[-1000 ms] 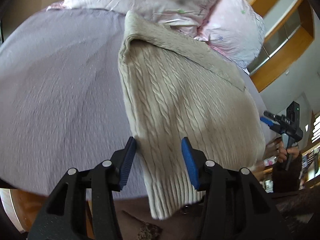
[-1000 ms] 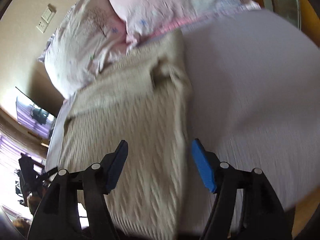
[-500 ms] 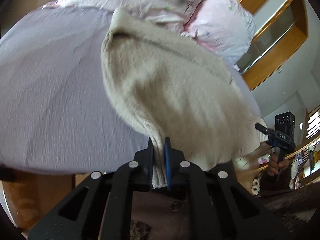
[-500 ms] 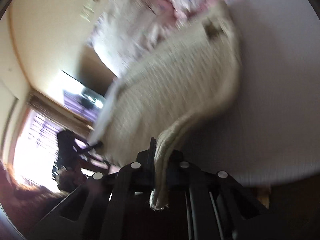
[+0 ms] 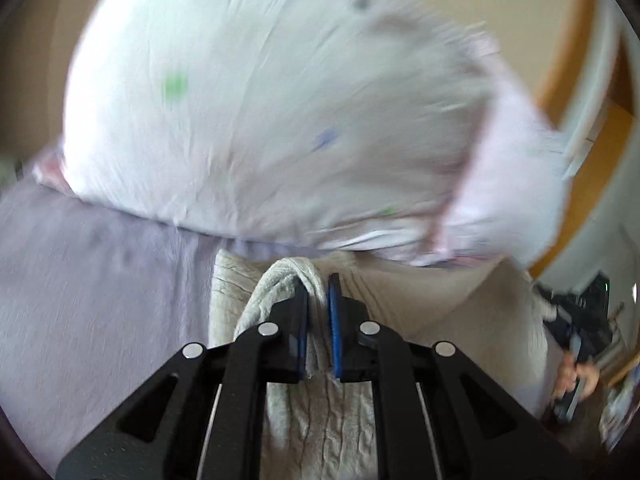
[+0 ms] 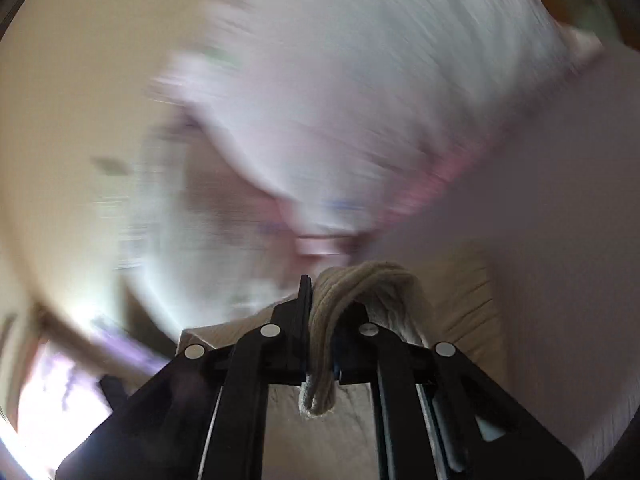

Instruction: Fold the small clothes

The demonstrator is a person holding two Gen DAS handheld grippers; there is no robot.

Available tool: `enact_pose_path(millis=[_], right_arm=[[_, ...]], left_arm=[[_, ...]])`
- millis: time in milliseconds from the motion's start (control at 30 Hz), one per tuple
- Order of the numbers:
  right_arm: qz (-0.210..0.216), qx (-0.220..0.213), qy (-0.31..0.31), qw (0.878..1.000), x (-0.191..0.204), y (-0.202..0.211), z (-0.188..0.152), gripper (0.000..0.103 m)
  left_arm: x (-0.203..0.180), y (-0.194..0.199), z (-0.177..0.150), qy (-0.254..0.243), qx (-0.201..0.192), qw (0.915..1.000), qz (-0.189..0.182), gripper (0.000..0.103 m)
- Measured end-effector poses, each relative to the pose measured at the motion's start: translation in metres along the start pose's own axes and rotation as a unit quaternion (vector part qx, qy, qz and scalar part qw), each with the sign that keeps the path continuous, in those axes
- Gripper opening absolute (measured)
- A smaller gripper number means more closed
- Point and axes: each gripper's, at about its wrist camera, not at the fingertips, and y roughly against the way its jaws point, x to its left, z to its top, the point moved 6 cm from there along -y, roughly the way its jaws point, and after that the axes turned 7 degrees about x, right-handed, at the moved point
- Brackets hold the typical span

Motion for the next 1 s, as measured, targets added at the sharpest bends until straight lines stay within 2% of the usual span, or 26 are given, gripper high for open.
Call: enact_pose_path(millis=[33, 67, 100, 133, 167, 200, 233, 267, 300, 400, 533, 600, 667, 833, 1000], right_arm=[[-0.020, 0.017, -0.021, 0.999, -0.011, -0.014, 0.001, 0.011], [-0.031, 0.038, -0.048, 0.998, -0.022, -0.028, 0.000, 0.012], [-0.029, 0.042, -0.063, 0.997, -0.028, -0.031, 0.001, 0.022], [-0.011, 0.032, -0.066, 0.997, -0.027, -0.026, 0.002, 0.051], [0.002, 0.015, -0.057, 0.998, -0.025, -0.018, 0.005, 0.071], [0.005, -0.018, -0.043, 0.999, -0.021, -0.004, 0.007, 0.101], [0.004, -0.052, -0.033, 0.998, -0.020, 0.013, 0.009, 0.102], [0.022, -0.083, -0.017, 0.996, -0.015, 0.030, 0.008, 0.102], [0.037, -0.088, -0.006, 0.995, -0.010, 0.036, 0.008, 0.102], [0.048, -0.090, 0.009, 0.995, -0.007, 0.047, 0.002, 0.102], [0.056, -0.069, -0.002, 0.996, -0.008, 0.040, -0.014, 0.102], [0.036, -0.053, -0.001, 0.998, -0.010, 0.037, -0.028, 0.102], [-0.004, -0.047, 0.018, 0.999, -0.001, 0.027, -0.037, 0.102], [-0.061, -0.061, 0.055, 0.995, 0.018, 0.023, -0.060, 0.102], [-0.083, -0.062, 0.103, 0.989, 0.032, 0.013, -0.078, 0.102]], left_arm=[[0.014, -0.023, 0.004, 0.032, 0.032, 0.9990, 0.003, 0.010], [0.023, -0.031, 0.006, 0.049, 0.040, 0.9980, 0.005, 0.010], [0.030, -0.031, 0.006, 0.061, 0.039, 0.9974, -0.001, 0.013], [0.035, -0.026, 0.008, 0.069, 0.027, 0.9972, -0.010, 0.015], [0.040, -0.014, 0.008, 0.073, 0.005, 0.9973, -0.009, 0.022], [0.043, -0.004, 0.007, 0.073, -0.006, 0.9972, -0.013, 0.036], [0.045, 0.005, 0.004, 0.074, -0.010, 0.9970, -0.021, 0.042], [0.046, 0.016, 0.000, 0.076, -0.009, 0.9967, -0.029, 0.050], [0.047, 0.021, -0.004, 0.075, -0.005, 0.9966, -0.034, 0.053], [0.048, 0.028, -0.026, 0.075, 0.026, 0.9957, -0.048, 0.062], [0.051, 0.017, -0.050, 0.086, 0.061, 0.9936, -0.043, 0.063], [0.053, 0.008, -0.057, 0.092, 0.075, 0.9921, -0.042, 0.063], [0.052, 0.002, -0.063, 0.096, 0.085, 0.9906, -0.047, 0.066], [0.045, -0.008, -0.069, 0.080, 0.089, 0.9925, -0.025, 0.070], [0.045, -0.013, -0.065, 0.086, 0.081, 0.9928, -0.016, 0.070]])
